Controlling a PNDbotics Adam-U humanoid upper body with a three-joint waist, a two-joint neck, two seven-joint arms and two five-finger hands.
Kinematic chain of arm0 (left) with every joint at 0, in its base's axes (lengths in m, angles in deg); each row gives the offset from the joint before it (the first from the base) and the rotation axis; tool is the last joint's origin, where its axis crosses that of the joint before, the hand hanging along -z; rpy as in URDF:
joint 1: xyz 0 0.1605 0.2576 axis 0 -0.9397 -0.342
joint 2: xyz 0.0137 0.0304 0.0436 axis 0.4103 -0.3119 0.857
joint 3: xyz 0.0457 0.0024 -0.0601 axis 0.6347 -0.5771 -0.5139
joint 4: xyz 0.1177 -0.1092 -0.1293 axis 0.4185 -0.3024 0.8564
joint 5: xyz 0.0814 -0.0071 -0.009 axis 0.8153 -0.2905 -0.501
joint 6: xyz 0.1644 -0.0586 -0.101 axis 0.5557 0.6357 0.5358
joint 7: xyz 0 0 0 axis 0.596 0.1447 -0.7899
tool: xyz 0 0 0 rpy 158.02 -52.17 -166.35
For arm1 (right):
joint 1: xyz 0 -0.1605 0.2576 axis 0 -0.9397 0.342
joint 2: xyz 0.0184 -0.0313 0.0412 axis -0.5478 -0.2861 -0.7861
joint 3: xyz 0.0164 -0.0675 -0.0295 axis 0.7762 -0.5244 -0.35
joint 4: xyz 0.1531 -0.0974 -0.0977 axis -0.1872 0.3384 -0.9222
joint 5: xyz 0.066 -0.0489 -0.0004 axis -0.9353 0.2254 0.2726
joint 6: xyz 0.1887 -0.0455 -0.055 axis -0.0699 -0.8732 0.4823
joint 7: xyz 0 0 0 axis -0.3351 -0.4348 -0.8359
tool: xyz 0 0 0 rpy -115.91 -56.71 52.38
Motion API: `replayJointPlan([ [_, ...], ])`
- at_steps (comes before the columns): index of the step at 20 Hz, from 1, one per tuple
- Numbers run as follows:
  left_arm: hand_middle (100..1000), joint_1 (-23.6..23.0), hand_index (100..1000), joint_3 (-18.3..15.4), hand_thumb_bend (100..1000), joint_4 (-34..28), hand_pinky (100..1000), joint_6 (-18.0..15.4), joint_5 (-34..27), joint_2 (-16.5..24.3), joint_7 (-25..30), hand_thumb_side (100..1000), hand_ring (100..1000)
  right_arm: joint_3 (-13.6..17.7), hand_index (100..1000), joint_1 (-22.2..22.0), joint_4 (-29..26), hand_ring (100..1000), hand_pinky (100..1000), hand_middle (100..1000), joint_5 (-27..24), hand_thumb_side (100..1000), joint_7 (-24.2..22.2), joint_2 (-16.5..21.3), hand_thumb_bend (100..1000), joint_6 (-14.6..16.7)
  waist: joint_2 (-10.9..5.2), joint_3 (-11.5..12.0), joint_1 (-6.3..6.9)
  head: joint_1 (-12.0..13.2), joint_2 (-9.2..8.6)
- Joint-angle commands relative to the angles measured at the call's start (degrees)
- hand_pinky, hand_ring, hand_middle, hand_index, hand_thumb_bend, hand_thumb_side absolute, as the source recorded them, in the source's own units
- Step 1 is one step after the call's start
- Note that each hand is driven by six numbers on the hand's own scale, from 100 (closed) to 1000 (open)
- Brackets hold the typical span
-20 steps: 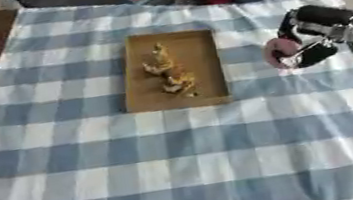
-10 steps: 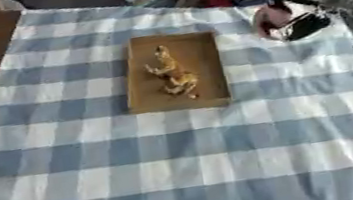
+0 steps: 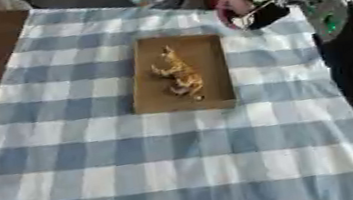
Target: Pick up objects on the table and place them in the box.
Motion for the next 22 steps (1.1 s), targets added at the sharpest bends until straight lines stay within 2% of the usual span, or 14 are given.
replayJointPlan([
  [1,565,1.11,737,0.32,100,-1.09,939,0.39,-1.04,0.59,0.73,748,556,1.37,414,1.83,0.46,523,761,256,2.21,188,1.45,-0.84,100,-1.39,-0.62,0.74,0.3,-1.23,-1.19],
  [8,562,2.96,736,1.03,100,-1.09,942,1.29,-2.48,0.13,1.94,746,555,3.9,467,0.72,4.38,535,771,311,8.64,187,6.87,-3.39,100,-5.94,-0.04,3.8,0.22,-2.99,-2.53],
  [12,561,3.05,736,0.91,100,-1.09,943,1.51,-2.54,-0.07,2.22,750,555,4.72,618,-0.26,7.34,574,789,447,11.51,195,9.34,-3.77,100,-8.34,0.19,4.28,0.18,-3.46,-2.8],
  [13,561,3.04,737,0.88,100,-1.09,944,1.54,-2.45,-0.12,2.25,751,556,4.76,668,-0.42,8.01,595,797,486,12.26,162,9.69,-3.83,100,-8.68,0.23,4.3,0.16,-3.51,-2.82],
  [14,561,3.04,737,0.85,100,-1.09,944,1.56,-2.37,-0.15,2.28,751,556,4.67,711,-0.65,8.88,608,799,511,13.04,208,9.5,-3.88,100,-9.01,0.27,4.29,0.15,-3.56,-2.88],
  [16,562,3.04,737,0.8,100,-1.09,945,1.62,-2.23,-0.22,2.33,752,556,4.51,786,-0.94,10.38,652,813,577,14.31,393,8.53,-3.91,100,-9.29,0.3,4.22,0.14,-3.65,-2.95],
  [17,562,3.02,737,0.78,100,-1.09,946,1.63,-2.17,-0.24,2.37,752,556,4.43,826,-1.06,11.0,691,823,636,14.79,540,7.82,-3.89,100,-9.36,0.32,4.17,0.13,-3.66,-2.99],
  [19,563,2.88,737,0.7,100,-1.09,946,1.59,-1.97,-0.22,2.41,753,557,4.24,863,-1.15,11.87,738,841,740,15.68,676,6.05,-3.75,100,-9.43,0.31,4.03,0.13,-3.69,-3.01],
  [20,563,2.81,738,0.62,100,-1.09,947,1.53,-1.86,-0.19,2.39,753,557,4.25,883,-1.15,11.98,763,855,787,15.92,728,5.37,-3.62,100,-9.35,0.32,3.9,0.14,-3.7,-3.01],
  [22,564,2.67,738,0.5,100,-1.09,947,1.45,-1.71,-0.11,2.28,752,558,4.31,908,-0.98,11.58,791,871,844,15.97,754,4.61,-3.16,100,-8.9,0.27,3.59,0.14,-3.58,-2.98],
])
